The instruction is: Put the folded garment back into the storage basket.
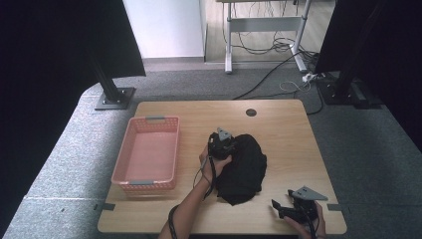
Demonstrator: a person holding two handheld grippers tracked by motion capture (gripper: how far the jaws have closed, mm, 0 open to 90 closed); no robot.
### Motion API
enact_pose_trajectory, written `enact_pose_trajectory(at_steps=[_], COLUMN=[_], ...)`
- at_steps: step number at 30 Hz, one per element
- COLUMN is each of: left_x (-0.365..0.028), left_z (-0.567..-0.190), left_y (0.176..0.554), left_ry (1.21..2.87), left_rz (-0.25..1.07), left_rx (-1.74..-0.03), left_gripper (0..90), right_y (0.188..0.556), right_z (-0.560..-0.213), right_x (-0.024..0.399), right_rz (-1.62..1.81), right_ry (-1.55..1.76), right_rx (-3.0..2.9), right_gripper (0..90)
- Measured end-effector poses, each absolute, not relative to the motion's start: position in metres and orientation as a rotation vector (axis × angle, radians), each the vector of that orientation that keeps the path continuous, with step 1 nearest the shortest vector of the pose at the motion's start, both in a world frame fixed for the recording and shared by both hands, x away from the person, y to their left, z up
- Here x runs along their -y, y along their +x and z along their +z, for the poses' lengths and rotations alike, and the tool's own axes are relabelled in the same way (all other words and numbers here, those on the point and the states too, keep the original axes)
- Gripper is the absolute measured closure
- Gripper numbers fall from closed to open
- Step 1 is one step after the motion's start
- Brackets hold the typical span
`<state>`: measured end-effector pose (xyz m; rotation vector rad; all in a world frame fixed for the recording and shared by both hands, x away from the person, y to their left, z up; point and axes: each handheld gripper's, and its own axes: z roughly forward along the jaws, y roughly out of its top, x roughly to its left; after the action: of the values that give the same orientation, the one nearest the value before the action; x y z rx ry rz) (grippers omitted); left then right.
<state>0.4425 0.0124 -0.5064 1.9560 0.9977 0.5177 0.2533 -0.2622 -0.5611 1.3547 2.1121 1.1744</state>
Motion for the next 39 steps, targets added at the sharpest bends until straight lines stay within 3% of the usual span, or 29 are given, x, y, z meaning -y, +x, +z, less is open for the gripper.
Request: enact_pose_trajectory(at_steps=[7, 17, 39], left_x=[-0.009, -0.011, -0.012], left_z=[-0.509, -0.51, -0.51], left_y=[0.44, 0.443, 0.447], left_ry=[1.972, 1.959, 1.964], left_rz=[0.569, 0.522, 0.497], left_rx=[-0.978, -0.992, -1.003], left_gripper=[76.2, 76.6, 76.4], right_y=[0.253, 0.254, 0.274], right_z=[-0.561, -0.555, -0.544], right_x=[0.262, 0.259, 0.215], right_rz=[1.173, 1.291, 1.321], right_ry=[1.354, 1.372, 1.307], right_rx=[-2.115, -2.099, -2.177], right_gripper=[21.7, 23.2, 24.0])
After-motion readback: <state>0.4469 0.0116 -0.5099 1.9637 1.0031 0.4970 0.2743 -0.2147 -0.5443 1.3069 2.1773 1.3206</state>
